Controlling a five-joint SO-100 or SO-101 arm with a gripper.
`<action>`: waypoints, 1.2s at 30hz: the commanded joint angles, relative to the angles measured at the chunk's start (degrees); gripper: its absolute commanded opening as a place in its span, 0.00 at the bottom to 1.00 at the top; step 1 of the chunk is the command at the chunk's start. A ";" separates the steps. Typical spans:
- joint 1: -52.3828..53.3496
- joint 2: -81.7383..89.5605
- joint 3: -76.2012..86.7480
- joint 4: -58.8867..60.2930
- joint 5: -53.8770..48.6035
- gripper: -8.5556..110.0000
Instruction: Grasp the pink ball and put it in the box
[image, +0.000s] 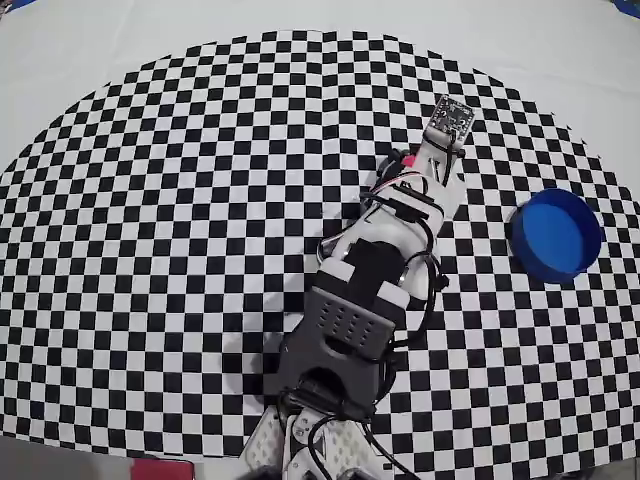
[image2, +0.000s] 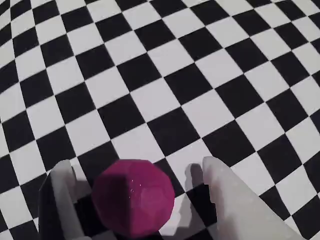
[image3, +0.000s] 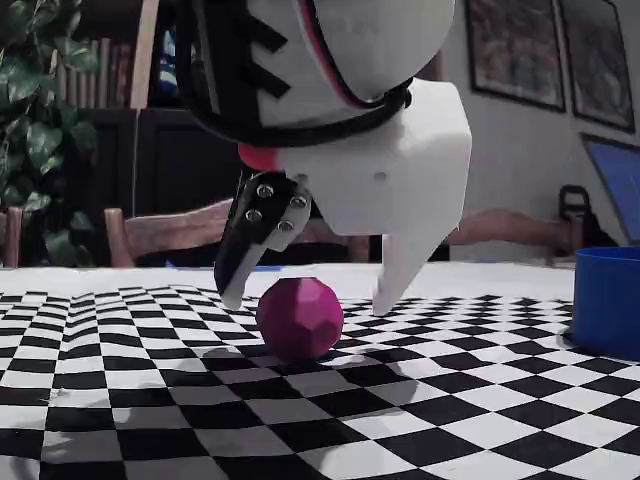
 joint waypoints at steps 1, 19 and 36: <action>0.35 0.09 -2.64 0.18 0.35 0.33; -0.18 -1.76 -3.87 0.18 0.35 0.32; -0.44 -3.43 -5.10 0.18 0.35 0.32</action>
